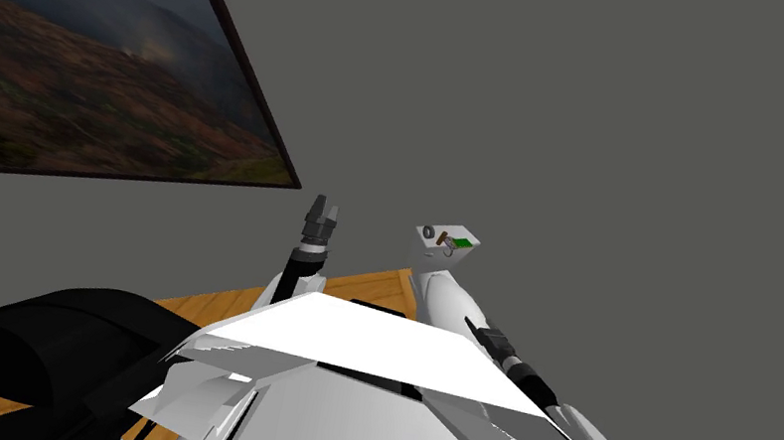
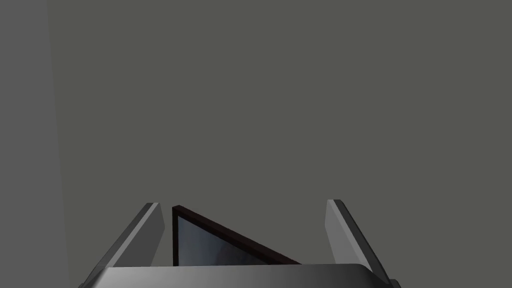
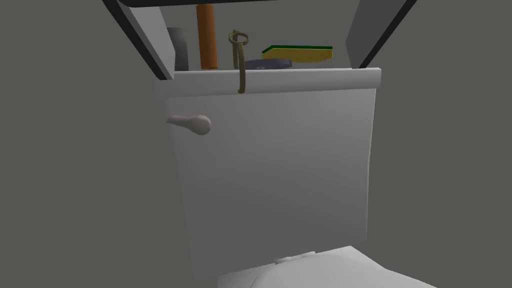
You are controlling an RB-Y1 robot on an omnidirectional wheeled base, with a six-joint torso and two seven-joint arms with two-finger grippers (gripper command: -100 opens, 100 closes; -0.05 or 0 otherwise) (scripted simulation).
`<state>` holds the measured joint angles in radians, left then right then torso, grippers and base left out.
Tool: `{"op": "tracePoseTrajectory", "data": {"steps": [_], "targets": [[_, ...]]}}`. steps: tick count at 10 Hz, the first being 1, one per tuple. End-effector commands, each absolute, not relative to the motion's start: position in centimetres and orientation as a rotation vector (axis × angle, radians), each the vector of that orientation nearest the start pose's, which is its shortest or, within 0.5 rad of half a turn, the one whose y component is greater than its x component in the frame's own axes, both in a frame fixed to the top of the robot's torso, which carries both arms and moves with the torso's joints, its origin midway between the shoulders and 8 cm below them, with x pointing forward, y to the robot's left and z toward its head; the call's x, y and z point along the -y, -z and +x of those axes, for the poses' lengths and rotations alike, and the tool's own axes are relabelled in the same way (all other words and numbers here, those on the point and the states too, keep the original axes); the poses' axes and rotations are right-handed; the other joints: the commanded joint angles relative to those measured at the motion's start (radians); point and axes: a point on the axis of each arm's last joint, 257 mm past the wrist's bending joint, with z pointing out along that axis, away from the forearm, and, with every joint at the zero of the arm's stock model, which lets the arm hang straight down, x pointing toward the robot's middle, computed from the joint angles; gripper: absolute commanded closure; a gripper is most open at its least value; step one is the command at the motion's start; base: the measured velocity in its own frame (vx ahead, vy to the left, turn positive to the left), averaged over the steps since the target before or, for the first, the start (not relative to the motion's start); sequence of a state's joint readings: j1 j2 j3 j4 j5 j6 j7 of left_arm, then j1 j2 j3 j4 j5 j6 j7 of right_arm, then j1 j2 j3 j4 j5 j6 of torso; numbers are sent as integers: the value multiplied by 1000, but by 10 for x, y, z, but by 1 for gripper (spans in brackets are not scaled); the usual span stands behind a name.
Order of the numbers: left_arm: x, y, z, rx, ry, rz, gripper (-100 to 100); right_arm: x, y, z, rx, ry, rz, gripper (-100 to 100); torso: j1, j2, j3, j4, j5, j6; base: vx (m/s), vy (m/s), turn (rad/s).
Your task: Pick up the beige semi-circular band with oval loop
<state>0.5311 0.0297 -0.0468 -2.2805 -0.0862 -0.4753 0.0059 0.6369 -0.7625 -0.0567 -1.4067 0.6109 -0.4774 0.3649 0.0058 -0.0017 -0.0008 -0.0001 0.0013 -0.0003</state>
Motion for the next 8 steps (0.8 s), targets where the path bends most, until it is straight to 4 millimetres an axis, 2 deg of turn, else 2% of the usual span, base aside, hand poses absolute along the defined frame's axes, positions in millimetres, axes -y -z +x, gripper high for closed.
{"op": "tracePoseTrajectory", "data": {"steps": [1, 2, 4, 5, 6, 7, 8], "targets": [[-255, -8, 349, -724, 1279, -632, 0, 509, 404, 236, -2194, 19, -219, -100, 0, 0, 0, 0, 0, 0, 28, 78, 64], [-255, -8, 349, -724, 1279, -632, 0, 509, 404, 236, -2194, 19, -220, -100, 0, 0, 0, 0, 0, 0, 25, 52, 31], [-255, -8, 349, -724, 1279, -632, 0, 552, 409, 213, -2275, 137, -300, -100, -1, -1, 0, 0, 0, 0, 47, 84, 97], [-255, -8, 349, -724, 1279, -632, 0, 556, 407, 214, -2277, 144, -314, -100, 1, -2, -1, 0, 0, 0, 59, 78, 33], [-255, -8, 349, -724, 1279, -632, 0, 576, 406, 204, -2310, 201, -351, -100, 0, -2, -1, 0, 0, 0, 59, 83, 84], [-255, -8, 349, -724, 1279, -632, 0, 578, 404, 205, -2311, 206, -361, -100, 0, -2, -1, 0, 0, -1, 47, 68, 45], [-255, -8, 349, -724, 1279, -632, 0, 600, 400, 197, -2340, 267, -406, -100, 0, -2, -1, 0, 0, 0, 72, 77, 98]]}}
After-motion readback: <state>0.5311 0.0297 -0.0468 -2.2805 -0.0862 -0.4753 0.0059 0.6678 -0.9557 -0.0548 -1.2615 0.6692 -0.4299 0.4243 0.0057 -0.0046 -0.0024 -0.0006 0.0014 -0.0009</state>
